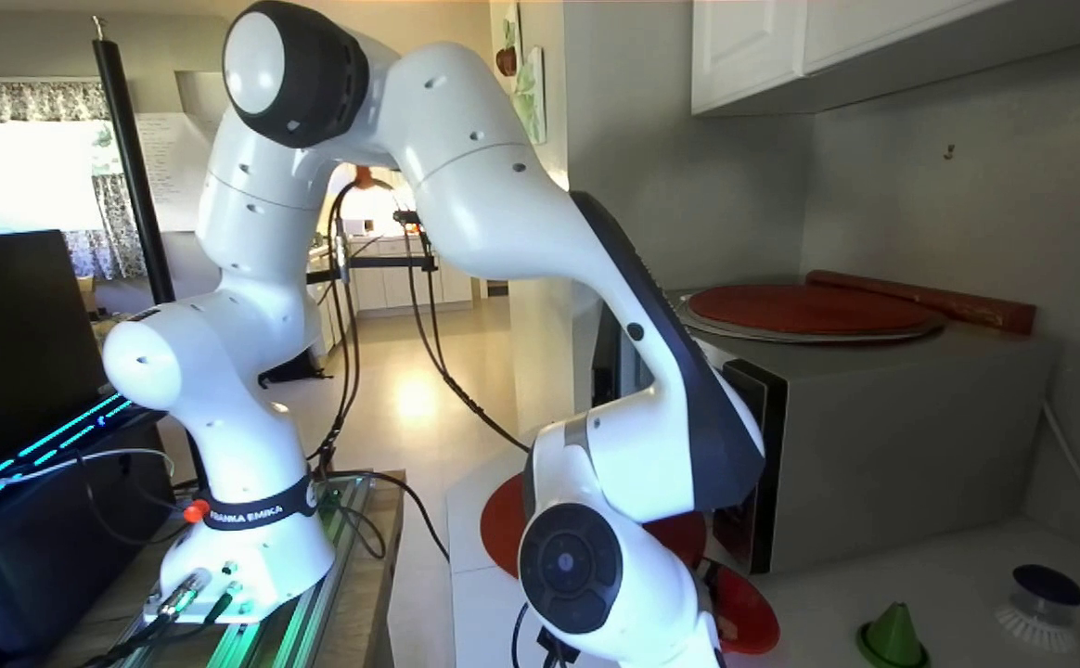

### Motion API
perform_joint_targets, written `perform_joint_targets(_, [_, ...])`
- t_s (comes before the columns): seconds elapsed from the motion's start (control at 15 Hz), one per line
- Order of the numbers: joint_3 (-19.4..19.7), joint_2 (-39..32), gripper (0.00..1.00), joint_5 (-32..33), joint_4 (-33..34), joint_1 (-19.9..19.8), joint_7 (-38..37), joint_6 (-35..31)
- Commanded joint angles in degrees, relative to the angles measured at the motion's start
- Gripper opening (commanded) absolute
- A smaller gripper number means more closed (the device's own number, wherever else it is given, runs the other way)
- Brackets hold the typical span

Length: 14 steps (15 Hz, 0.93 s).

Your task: Open the microwave oven the place the red bowl inside the oven.

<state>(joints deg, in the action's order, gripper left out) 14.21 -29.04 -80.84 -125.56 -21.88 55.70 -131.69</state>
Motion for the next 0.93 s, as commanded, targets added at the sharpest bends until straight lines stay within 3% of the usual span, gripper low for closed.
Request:
perform_joint_targets(0.0, [0.1, -3.1, 0.36, -2.7, 3.0, 0.1, 0.5, -0.1])
perform_joint_targets(0.33, [0.7, 0.1, 0.70, 0.5, 0.4, 1.0, 0.7, 0.9])
perform_joint_targets(0.6, [2.7, 7.5, 0.99, 8.0, -4.7, 2.3, 0.7, 1.1])
perform_joint_targets(0.87, [5.4, 17.9, 1.00, 20.1, -10.3, 2.1, -1.6, 1.1])
